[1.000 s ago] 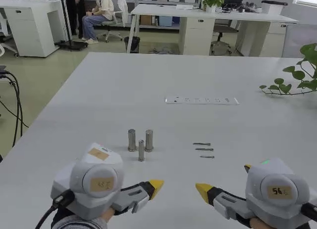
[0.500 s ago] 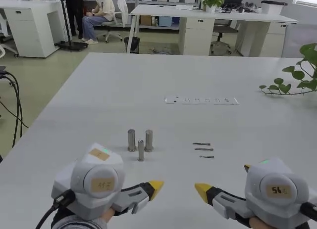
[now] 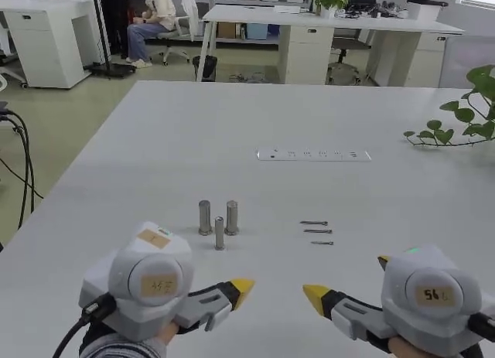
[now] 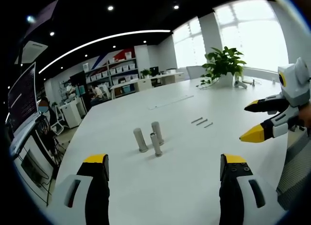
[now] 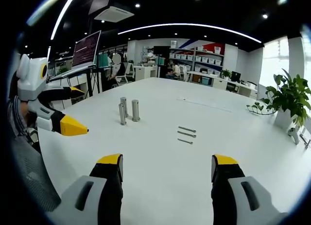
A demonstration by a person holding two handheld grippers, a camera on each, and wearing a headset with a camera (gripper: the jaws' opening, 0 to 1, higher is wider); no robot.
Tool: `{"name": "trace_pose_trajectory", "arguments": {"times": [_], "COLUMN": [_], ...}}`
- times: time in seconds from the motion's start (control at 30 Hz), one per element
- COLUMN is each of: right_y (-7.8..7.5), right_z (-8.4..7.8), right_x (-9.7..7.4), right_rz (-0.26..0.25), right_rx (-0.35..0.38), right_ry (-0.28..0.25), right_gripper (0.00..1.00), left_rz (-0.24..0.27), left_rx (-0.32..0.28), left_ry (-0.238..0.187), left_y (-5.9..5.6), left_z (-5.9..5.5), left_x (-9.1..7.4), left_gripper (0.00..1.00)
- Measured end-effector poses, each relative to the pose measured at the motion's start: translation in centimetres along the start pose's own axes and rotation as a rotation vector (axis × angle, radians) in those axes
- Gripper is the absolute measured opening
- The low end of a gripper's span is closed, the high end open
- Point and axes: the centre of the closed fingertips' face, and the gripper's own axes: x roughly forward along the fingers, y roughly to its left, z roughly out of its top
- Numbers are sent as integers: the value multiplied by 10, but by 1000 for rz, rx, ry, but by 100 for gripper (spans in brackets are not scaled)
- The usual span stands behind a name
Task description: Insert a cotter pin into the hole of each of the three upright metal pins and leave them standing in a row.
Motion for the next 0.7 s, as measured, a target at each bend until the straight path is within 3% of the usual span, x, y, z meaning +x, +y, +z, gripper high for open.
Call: {"name": "trace_pose_trajectory", "arguments": {"times": [0.27,0.7], "right_y": [4,6], "right_z": [-2,-3], "right_x": [1,1], "right_rz": [13,23], "right_rx": [-7,0], "right_ry": [8,12], "right_gripper": [72,71], "left_rz": [4,-3], "left_rx": [23,-2], "left_ry": [7,6], "left_y": [0,-1], "left_z": [0,0], "left_x": [-1,0], "left_gripper": [94,95]}}
